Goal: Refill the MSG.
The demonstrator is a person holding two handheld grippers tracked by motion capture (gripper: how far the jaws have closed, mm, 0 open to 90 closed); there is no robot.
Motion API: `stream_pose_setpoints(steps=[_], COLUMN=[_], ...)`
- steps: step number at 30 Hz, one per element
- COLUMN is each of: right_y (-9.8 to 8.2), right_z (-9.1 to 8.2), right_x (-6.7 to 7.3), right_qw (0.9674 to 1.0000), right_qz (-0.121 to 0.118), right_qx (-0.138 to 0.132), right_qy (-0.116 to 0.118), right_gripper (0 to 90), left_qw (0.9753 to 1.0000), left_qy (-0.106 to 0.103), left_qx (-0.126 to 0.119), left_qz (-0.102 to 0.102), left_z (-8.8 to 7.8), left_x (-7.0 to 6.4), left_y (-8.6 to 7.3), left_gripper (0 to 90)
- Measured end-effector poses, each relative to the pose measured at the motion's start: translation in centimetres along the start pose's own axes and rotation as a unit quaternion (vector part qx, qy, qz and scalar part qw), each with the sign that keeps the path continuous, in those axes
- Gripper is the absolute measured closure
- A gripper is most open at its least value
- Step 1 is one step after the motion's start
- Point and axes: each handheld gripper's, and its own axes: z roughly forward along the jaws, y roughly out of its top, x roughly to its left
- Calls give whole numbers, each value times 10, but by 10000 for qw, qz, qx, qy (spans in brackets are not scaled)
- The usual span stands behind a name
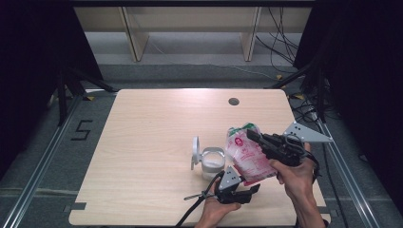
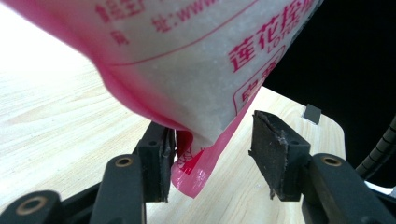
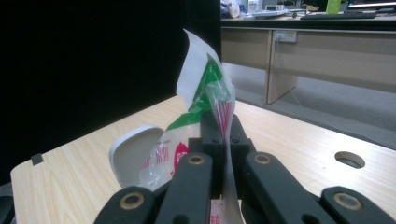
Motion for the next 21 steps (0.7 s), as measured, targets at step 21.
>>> stream_pose_setpoints(steps=[21], right_y=[-13], right_z=[-12], right_x=[-13], right_qw=[9993], right_qz=[224], right_qx=[-15], right_qy=[-301], right_gripper=[900], left_qw=[9999], left_qy=[103], left_qx=[70], left_qz=[97], left_z=[-20], left_x=[-2], left_y=[-3], left_gripper=[362])
